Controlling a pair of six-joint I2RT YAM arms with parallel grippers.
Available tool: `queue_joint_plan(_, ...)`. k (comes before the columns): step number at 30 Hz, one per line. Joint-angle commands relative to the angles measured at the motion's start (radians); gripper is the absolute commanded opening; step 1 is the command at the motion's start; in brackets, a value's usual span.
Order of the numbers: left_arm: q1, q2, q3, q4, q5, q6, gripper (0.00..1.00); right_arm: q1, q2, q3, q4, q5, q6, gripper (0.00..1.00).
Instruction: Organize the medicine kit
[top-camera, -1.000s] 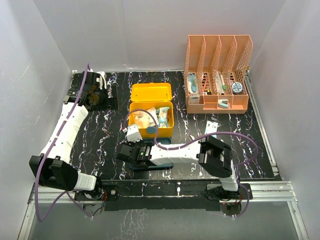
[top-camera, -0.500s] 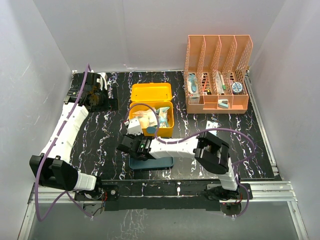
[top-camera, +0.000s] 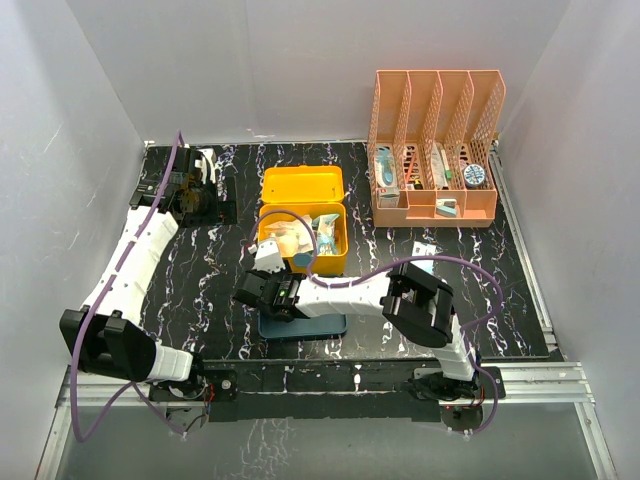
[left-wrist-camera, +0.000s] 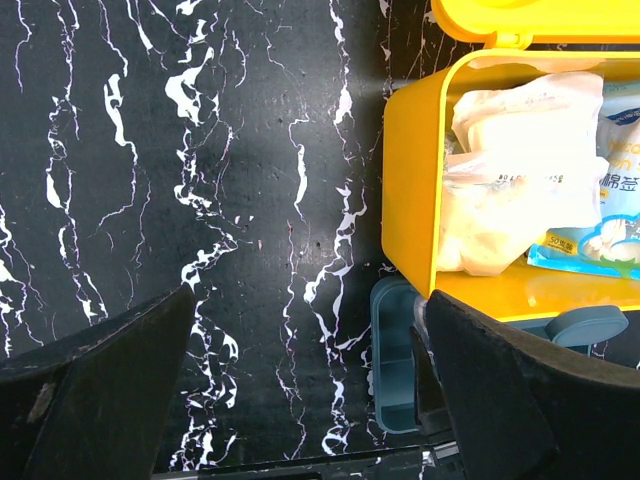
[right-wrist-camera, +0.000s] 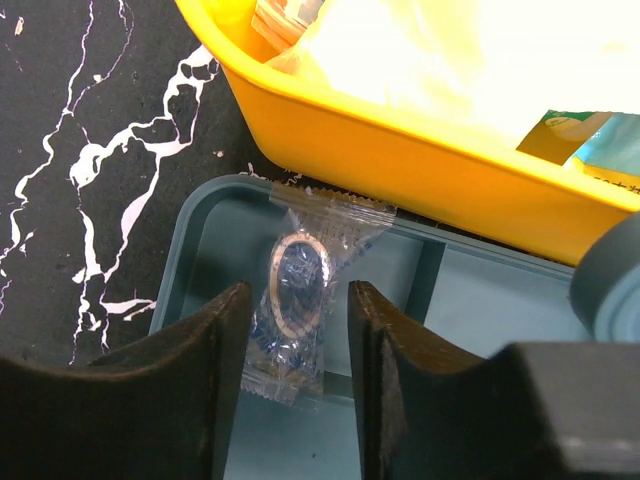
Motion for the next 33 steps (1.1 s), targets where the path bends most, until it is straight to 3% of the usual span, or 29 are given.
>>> queue_joint_plan(1, 0.007, -0.04, -0.005, -0.015, 0.018, 0.01, 0.98, -0.002, -0.035, 0.019, 0.025, 0.044, 0.015, 0.44)
queue_joint_plan(6, 0.007, -0.04, -0.01, -0.015, 0.026, 0.012, 0.98, 0.006, -0.065, 0.025, 0.012, 0.05, 0.016, 0.49)
queue_joint_plan(14, 0.008, -0.042, -0.016, -0.015, 0.023, 0.021, 0.98, 0.083, -0.178, 0.107, -0.074, 0.136, 0.015, 0.49)
queue_joint_plan(23, 0.007, -0.039, -0.017, -0.019, 0.035, 0.019, 0.98, 0.078, -0.165, 0.062, -0.032, 0.132, 0.009, 0.19)
queue_joint_plan(33, 0.009, -0.043, -0.031, -0.021, 0.039, 0.026, 0.98, 0.024, -0.101, 0.064, 0.038, 0.101, -0.04, 0.1)
